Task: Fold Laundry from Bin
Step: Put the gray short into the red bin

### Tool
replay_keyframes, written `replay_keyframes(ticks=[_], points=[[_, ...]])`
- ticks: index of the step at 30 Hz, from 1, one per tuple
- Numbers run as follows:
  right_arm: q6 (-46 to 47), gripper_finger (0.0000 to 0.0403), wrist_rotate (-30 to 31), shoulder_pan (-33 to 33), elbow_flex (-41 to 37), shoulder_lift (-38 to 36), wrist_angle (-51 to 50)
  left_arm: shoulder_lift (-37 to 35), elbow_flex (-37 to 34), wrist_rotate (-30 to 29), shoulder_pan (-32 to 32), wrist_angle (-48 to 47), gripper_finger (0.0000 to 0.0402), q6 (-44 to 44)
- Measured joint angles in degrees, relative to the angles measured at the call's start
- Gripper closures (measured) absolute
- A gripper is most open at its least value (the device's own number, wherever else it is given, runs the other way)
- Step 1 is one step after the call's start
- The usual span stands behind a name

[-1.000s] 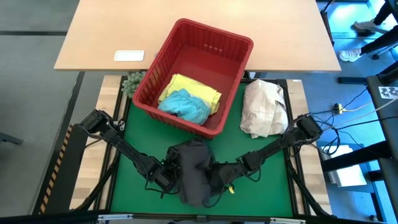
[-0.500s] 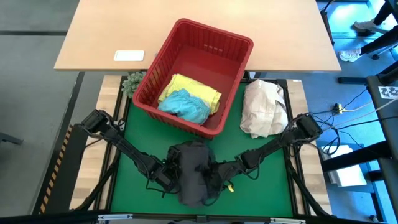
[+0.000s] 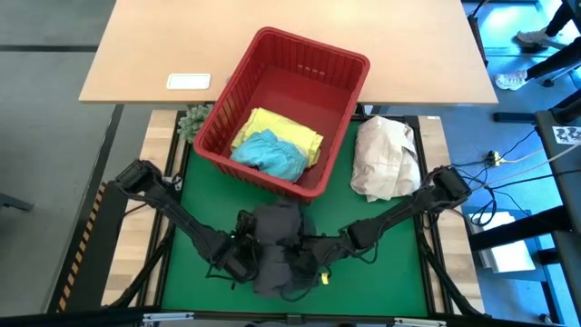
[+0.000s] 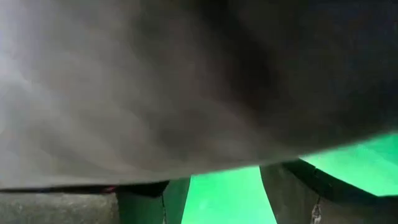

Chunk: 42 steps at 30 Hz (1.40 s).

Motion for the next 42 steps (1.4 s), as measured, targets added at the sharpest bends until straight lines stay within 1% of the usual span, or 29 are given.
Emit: replay_keyframes(ticks=[3, 7, 9, 13, 18, 21, 27, 30, 34, 38, 40, 42], points=[[0.09, 0.0393, 2.26, 0.23, 4.02, -0.35, -4.76, -1.05, 3.13, -1.66, -2.11, -7.20, 0.0222, -4.26], [1.09, 0.0393, 3.60, 0.30, 8.62, -0.98, -8.93, -2.37, 7.50, -6.00, -5.99, -16.54, 0.0222, -10.71], [1.33, 0.0393, 4.10, 0.20, 10.87, -1.39, -9.72, -3.00, 9.49, -8.18, -7.97, -20.64, 0.0222, -14.03], [0.44, 0.0393, 7.08, 0.20, 15.41, -2.38, -11.88, -3.06, 13.48, -12.34, -12.09, -29.08, 0.0222, -21.18], [-4.23, 0.0393, 11.32, -0.29, 23.08, -2.67, -13.21, -2.99, 15.94, -16.85, -15.99, -35.12, 0.0222, -27.72], [-7.24, 0.0393, 13.07, -1.48, 28.73, -2.77, -13.78, -3.05, 16.22, -19.01, -17.36, -35.36, 0.0222, -28.86], [-7.62, 0.0393, 14.03, -7.81, 38.76, -2.84, -18.84, -3.01, 16.20, -20.55, -18.16, -34.87, 0.0222, -28.97], [-5.38, 0.0393, 13.39, -12.46, 41.93, -2.86, -21.08, -3.01, 16.20, -21.79, -18.10, -34.93, 0.0222, -28.97], [-0.06, 0.0393, 11.80, -19.04, 44.07, -2.86, -25.45, -3.01, 16.18, -24.30, -18.13, -35.01, 0.0222, -28.85], [6.79, 0.0393, 10.00, -24.71, 44.22, -2.86, -27.50, -3.01, 16.17, -28.92, -17.99, -37.01, 0.0222, -28.80], [9.45, 0.0393, 10.84, -26.79, 44.22, -2.85, -29.80, -3.01, 16.15, -32.73, -17.59, -38.31, 0.0222, -28.82], [11.01, 0.0393, 13.52, -28.22, 44.22, -2.35, -31.51, -3.00, 16.15, -36.46, -16.65, -39.62, 0.0222, -28.92]])
